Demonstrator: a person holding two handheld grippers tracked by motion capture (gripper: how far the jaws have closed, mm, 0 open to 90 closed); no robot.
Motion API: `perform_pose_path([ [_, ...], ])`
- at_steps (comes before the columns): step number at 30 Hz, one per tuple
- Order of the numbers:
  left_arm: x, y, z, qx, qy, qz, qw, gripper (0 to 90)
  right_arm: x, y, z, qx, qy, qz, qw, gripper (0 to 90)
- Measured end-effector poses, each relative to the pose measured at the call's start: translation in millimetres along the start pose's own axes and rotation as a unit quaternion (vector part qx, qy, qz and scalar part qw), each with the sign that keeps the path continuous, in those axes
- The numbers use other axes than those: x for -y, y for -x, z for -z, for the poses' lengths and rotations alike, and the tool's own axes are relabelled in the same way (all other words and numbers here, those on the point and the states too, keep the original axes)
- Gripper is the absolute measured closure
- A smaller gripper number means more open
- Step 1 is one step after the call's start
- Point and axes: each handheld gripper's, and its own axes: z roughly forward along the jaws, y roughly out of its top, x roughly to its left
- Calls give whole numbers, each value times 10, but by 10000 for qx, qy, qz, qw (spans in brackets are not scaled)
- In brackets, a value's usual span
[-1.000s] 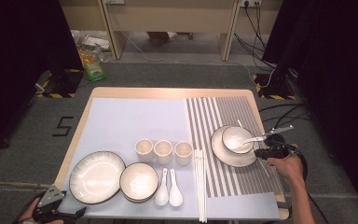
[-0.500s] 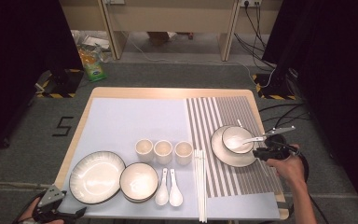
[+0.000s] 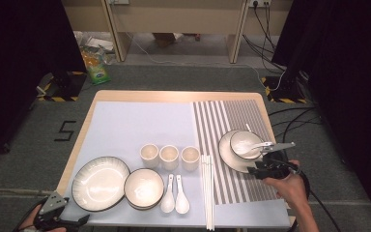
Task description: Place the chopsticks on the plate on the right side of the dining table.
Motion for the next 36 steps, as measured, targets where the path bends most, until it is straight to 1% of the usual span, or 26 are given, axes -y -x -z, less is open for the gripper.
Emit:
perform_pose_path([
  [2,-8,-2,7,23,-68,-15,10000,0,-13,-58,-15,-42,-7,-28,10000,504],
  [4,-8,-2,8,26,-71,-11,10000,0,-24,-112,-22,-29,-14,18,10000,473],
  [5,-8,-2,8,26,-71,-11,10000,0,-24,-112,-22,-29,-14,18,10000,473],
  [6,-2,1,1,-9,-11,-2,10000,0,-29,-152,-41,-27,-63,9,10000,430],
  [7,-2,1,1,-9,-11,-2,10000,0,-29,-152,-41,-27,-63,9,10000,430],
  [8,-11,-2,8,35,-81,-10,10000,0,-31,-172,-54,-35,-80,-16,10000,413],
  [9,-11,-2,8,35,-81,-10,10000,0,-32,-181,-63,-57,-65,-32,10000,404],
  [10,-2,1,1,-10,-12,-2,10000,0,-33,-191,-67,-68,-49,-44,10000,403],
  [11,-3,0,1,2,-16,-1,10000,0,-34,-204,-75,-110,-38,-43,9999,399],
  [13,-10,-2,8,30,-80,-12,10000,0,-36,-225,-87,-92,-58,-16,9999,389],
  [15,-9,-2,8,26,-75,-13,10000,0,-37,-235,-91,-89,-53,-31,9999,388],
  [16,-3,1,0,-7,-19,-3,10000,0,-37,-260,-102,-100,-36,-34,9999,383],
  [17,-9,-3,9,30,-80,-14,10000,0,-37,-270,-108,-84,-30,-29,10000,379],
  [19,-10,-2,8,28,-78,-12,10000,0,-37,-288,-114,-103,-32,-21,9999,380],
  [20,-8,-2,8,29,-72,-8,10000,0,-41,-335,-121,-132,-8,-20,9999,380],
  [23,-9,-3,8,28,-78,-14,10000,0,-49,-372,-129,-139,-3,0,9999,380],
  [24,-9,-2,8,33,-74,-11,10000,0,-58,-415,-148,-136,-35,25,9999,383],
  [26,-6,0,3,2,-40,-8,10000,0,-65,-456,-172,-153,-73,78,9998,387],
  [27,-6,0,3,2,-40,-8,10000,0,-65,-456,-172,-153,-73,78,9998,387],
  [28,-9,-3,8,28,-78,-13,10000,0,-83,-505,-196,-178,-79,101,9998,391],
  [31,-9,-3,8,28,-76,-14,10000,0,-116,-590,-255,-384,-88,86,9992,396],
  [32,-9,-3,8,29,-78,-14,10000,0,-133,-634,-296,-406,-131,151,9990,396],
  [33,-9,-3,8,29,-78,-14,10000,0,-133,-634,-296,-406,-131,151,9990,396],
  [34,-8,-2,8,29,-70,-10,10000,0,-165,-708,-362,-362,-199,261,9988,397],
  [35,-8,-2,8,29,-70,-10,10000,0,-165,-708,-362,-362,-199,261,9988,397],
  [36,-4,0,2,-2,-27,-6,10000,0,-189,-763,-415,-360,-254,335,9985,397],
])
